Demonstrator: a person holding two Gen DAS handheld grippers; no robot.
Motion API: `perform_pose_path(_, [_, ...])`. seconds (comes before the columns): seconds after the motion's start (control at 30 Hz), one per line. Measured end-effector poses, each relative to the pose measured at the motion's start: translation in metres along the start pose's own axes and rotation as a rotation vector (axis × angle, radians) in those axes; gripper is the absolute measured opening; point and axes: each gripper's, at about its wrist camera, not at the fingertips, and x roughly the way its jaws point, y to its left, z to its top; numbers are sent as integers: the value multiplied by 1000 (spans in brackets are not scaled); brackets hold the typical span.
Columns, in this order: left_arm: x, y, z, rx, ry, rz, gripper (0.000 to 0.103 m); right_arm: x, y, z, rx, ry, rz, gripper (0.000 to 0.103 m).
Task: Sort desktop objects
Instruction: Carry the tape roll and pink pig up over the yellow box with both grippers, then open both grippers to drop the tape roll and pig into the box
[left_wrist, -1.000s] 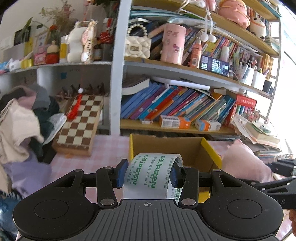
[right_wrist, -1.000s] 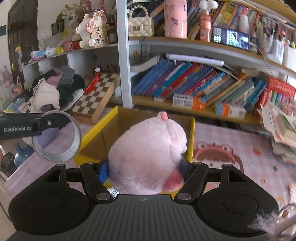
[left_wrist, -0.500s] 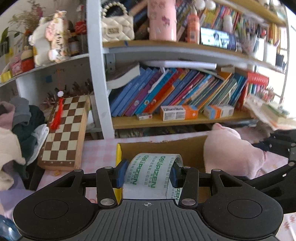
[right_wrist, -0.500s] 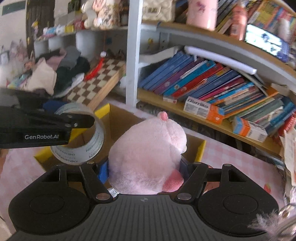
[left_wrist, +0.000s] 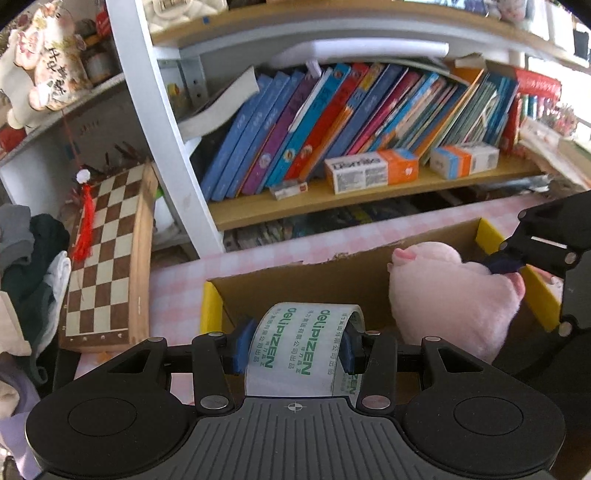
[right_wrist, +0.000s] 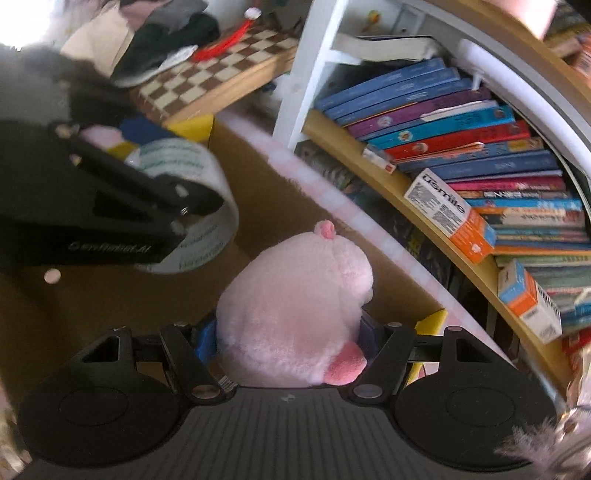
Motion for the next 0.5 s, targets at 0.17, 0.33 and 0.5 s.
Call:
perform_pose_path(0.17, [13,0,3,5,51,1,45,15,1,2,-65,37,16,69])
perform_pose_path(0.33, [21,-4,4,35,97,-4,46,24,0,5,-80,62,44,69])
perform_pose_path(0.5, [24,-8,4,59,117,-8,47,26,0,7,-83,73,52,71])
